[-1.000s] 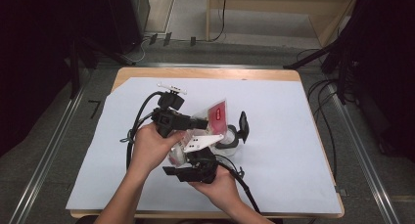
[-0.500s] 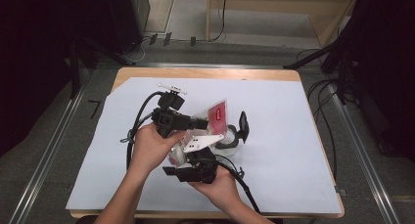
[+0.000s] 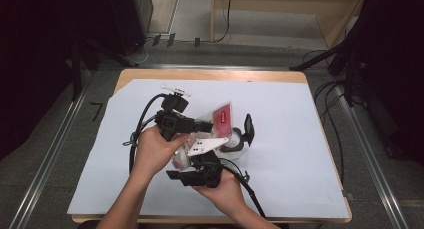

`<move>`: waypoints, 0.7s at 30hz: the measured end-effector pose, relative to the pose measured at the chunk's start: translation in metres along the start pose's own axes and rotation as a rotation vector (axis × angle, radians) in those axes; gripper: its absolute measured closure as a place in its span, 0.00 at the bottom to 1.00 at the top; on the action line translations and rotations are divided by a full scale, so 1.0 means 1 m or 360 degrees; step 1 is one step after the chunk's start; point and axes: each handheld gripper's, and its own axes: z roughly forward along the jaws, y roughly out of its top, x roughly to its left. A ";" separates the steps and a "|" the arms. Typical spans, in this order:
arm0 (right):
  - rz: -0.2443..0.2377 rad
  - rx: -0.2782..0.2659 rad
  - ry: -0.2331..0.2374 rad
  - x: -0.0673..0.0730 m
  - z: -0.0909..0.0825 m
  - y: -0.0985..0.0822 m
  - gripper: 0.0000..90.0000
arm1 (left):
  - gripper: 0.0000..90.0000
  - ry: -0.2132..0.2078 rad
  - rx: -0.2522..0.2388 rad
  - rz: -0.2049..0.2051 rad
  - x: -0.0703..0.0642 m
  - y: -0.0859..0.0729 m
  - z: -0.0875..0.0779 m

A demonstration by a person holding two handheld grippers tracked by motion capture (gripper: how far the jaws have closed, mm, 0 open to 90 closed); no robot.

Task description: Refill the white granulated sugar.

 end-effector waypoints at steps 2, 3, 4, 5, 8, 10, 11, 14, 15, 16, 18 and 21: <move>0.0000 0.0001 0.0000 0.000 0.000 0.000 0.69 | 0.88 -0.0001 -0.0001 -0.0001 0.000 0.000 0.000; 0.0001 0.0002 -0.0001 0.000 0.000 0.000 0.69 | 0.88 -0.0001 -0.0001 -0.0001 0.000 0.000 0.000; 0.0001 0.0002 0.0000 0.000 0.000 0.000 0.69 | 0.88 -0.0001 0.0000 -0.0001 0.000 0.000 0.000; 0.0002 0.0002 0.0001 0.000 0.000 0.000 0.69 | 0.88 -0.0006 -0.0004 -0.0002 0.000 0.000 0.000; 0.0004 0.0003 0.0001 0.000 0.000 0.000 0.69 | 0.88 -0.0003 -0.0001 -0.0003 0.000 0.000 0.000; 0.0005 0.0002 0.0001 0.001 0.000 0.000 0.69 | 0.88 -0.0005 -0.0002 -0.0004 0.000 0.000 0.000; 0.0004 0.0003 0.0001 0.001 0.000 0.000 0.69 | 0.88 -0.0005 -0.0001 -0.0004 0.000 0.000 0.000; 0.0002 0.0001 0.0001 0.001 0.000 0.000 0.69 | 0.87 -0.0005 -0.0002 -0.0005 0.000 0.000 0.000; 0.0001 0.0001 0.0001 0.001 0.000 0.000 0.69 | 0.87 -0.0004 -0.0001 -0.0004 0.000 0.000 0.000; 0.0002 0.0001 0.0001 0.001 0.000 0.000 0.69 | 0.87 -0.0004 -0.0002 -0.0004 0.000 0.000 0.000; 0.0000 0.0001 0.0002 0.001 0.000 0.000 0.69 | 0.87 -0.0002 -0.0002 -0.0004 0.000 0.000 0.000; 0.0001 0.0000 0.0001 0.001 0.000 0.000 0.69 | 0.87 -0.0003 -0.0002 -0.0003 0.000 0.000 0.000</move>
